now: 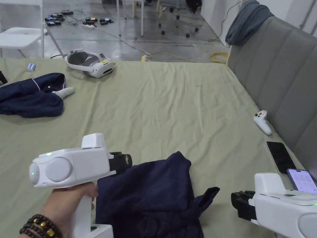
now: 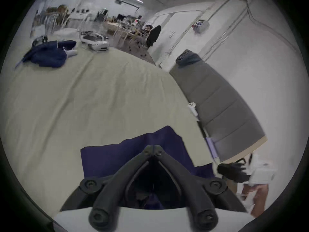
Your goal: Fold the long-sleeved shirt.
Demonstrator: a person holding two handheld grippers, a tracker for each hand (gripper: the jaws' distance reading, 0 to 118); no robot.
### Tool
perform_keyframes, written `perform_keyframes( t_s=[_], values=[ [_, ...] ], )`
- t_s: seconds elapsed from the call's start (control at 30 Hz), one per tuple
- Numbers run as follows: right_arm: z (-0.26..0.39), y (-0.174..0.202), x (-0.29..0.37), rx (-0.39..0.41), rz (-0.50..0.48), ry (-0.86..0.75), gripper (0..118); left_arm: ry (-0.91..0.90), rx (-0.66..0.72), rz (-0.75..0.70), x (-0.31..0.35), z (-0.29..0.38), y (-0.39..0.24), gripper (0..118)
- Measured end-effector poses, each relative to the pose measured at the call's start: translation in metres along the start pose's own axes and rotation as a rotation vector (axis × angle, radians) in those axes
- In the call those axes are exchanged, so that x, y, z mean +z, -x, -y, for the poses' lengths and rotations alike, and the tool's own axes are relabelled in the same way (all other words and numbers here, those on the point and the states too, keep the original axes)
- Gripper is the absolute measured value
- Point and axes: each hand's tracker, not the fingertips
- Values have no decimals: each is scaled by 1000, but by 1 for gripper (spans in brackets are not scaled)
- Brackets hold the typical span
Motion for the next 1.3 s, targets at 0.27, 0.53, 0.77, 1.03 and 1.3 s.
perform_keyframes(
  t_s=[0.27, 0.53, 0.77, 1.03, 1.3],
  values=[
    [6, -4, 22, -21, 18, -23, 2, 318, -216, 52, -140, 79, -62, 4],
    [-9, 0, 17, -9, 27, -18, 2, 356, -50, 233, -120, 103, -64, 4],
    [-39, 44, -59, -162, -344, 24, 2, 44, 48, 203, -3, 62, -13, 4],
    [-5, 37, -160, -300, -332, 280, 2, -37, 203, 96, 40, 61, 86, 33],
    [6, 15, -170, -379, -360, 244, 2, 71, 398, 113, -9, 97, 121, 107]
  ],
)
